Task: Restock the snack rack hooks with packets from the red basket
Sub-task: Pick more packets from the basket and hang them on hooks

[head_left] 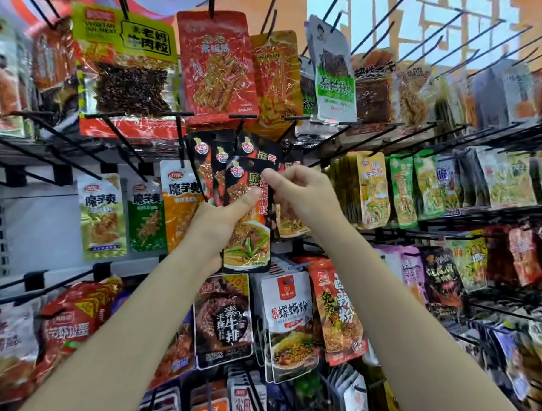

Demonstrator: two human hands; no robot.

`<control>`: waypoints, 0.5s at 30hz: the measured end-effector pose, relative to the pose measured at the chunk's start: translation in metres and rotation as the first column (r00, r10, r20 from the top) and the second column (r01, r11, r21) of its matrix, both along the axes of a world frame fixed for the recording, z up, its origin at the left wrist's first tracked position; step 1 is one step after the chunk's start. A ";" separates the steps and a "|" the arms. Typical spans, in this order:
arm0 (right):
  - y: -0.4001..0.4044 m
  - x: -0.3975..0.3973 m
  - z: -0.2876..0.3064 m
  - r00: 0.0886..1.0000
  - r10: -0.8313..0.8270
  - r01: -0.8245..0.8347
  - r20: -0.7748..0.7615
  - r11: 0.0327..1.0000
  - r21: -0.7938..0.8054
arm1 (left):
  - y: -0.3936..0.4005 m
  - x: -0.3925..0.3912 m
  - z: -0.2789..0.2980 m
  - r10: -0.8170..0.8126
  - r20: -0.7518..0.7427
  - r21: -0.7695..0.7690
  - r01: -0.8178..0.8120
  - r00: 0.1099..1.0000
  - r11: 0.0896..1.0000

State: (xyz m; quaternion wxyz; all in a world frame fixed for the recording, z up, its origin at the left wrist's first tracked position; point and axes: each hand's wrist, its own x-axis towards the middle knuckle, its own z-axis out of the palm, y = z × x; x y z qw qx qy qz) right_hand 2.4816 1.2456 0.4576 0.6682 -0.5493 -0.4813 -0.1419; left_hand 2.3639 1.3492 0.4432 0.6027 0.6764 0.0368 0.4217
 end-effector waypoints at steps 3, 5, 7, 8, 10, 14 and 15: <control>0.003 -0.001 -0.004 1.000 0.013 -0.013 0.006 0.999 0.036 | -0.001 0.001 -0.003 0.026 -0.029 0.044 -0.025 0.999 0.999; 0.003 0.000 -0.006 0.999 0.047 -0.046 -0.023 0.997 0.064 | -0.003 -0.001 -0.001 0.025 -0.030 0.045 -0.023 0.999 0.999; 0.003 -0.001 -0.006 0.995 0.081 -0.077 -0.058 0.995 0.067 | -0.005 -0.002 -0.001 0.027 -0.034 0.044 -0.026 0.999 0.999; 0.003 -0.001 -0.006 0.991 0.109 -0.103 -0.081 0.992 0.076 | -0.006 -0.002 -0.001 0.042 -0.030 0.031 -0.041 0.999 0.999; 0.003 -0.001 -0.006 0.979 0.154 -0.142 -0.137 0.985 0.095 | -0.011 -0.003 -0.001 0.063 -0.031 0.018 -0.063 0.998 0.998; 0.003 0.007 -0.005 0.963 0.163 -0.147 -0.214 0.985 0.088 | -0.011 -0.007 0.002 0.020 -0.027 -0.048 -0.021 0.999 0.999; 0.002 0.011 -0.004 0.958 0.161 -0.141 -0.235 0.985 0.101 | -0.014 -0.009 0.003 0.021 -0.043 -0.079 -0.024 0.999 0.997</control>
